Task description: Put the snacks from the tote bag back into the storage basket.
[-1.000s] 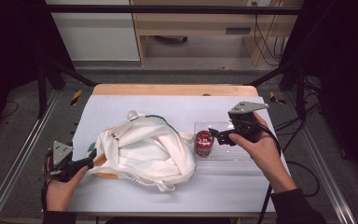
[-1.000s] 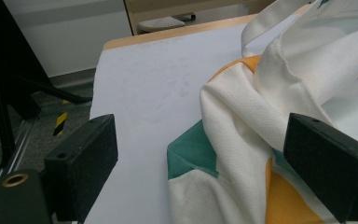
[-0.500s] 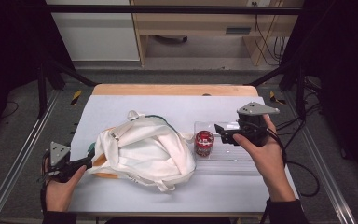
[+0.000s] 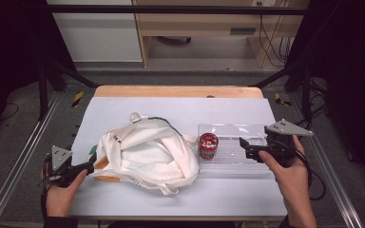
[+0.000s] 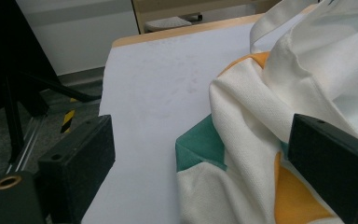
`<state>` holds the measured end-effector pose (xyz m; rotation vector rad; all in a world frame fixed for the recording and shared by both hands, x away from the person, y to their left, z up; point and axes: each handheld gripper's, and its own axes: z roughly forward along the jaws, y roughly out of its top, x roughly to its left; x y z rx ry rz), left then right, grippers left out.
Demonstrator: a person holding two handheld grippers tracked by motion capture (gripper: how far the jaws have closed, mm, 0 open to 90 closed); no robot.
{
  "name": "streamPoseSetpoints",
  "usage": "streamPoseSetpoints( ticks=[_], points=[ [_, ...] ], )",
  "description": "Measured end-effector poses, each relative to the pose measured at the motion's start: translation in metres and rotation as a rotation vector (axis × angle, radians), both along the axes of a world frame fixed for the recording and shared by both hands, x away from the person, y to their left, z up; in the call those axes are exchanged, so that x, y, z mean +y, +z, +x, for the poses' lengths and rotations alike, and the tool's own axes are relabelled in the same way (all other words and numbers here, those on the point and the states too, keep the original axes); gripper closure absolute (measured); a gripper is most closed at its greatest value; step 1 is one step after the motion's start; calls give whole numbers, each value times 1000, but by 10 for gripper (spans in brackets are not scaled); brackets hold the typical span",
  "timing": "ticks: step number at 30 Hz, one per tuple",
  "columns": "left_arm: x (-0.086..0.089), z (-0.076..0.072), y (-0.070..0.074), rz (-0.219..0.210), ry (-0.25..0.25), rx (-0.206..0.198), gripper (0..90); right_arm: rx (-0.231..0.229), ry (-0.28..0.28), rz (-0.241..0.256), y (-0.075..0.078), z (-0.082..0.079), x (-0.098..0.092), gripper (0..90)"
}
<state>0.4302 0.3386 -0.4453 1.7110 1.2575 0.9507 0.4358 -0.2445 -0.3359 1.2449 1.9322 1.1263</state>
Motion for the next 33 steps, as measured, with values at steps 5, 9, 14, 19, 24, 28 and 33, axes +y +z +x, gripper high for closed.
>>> streamPoseSetpoints(
  ticks=[5, 9, 14, 19, 24, 28, 33],
  points=[
    [2, 0, 0, 16, 3, 0, 67, -1, -72, -8, -6, -4, -17, 79],
    [4, 0, -1, 13, 10, 6, 63, 2, -86, 1, -14, -5, -30, 76],
    [8, 1, -2, 0, 17, 8, 63, -3, -110, 20, -20, -7, -43, 75],
    [10, 1, -2, -2, 18, 10, 63, -2, -124, 24, -25, -11, -51, 74],
    [10, 1, -2, -4, 18, 13, 62, -1, -132, 30, -32, -16, -59, 71],
    [10, 1, -2, -4, 18, 14, 62, -3, -132, 26, -36, -19, -62, 67],
    [11, 1, -3, -2, 18, 18, 62, 19, -126, 40, -49, -27, -66, 59]
  ],
)
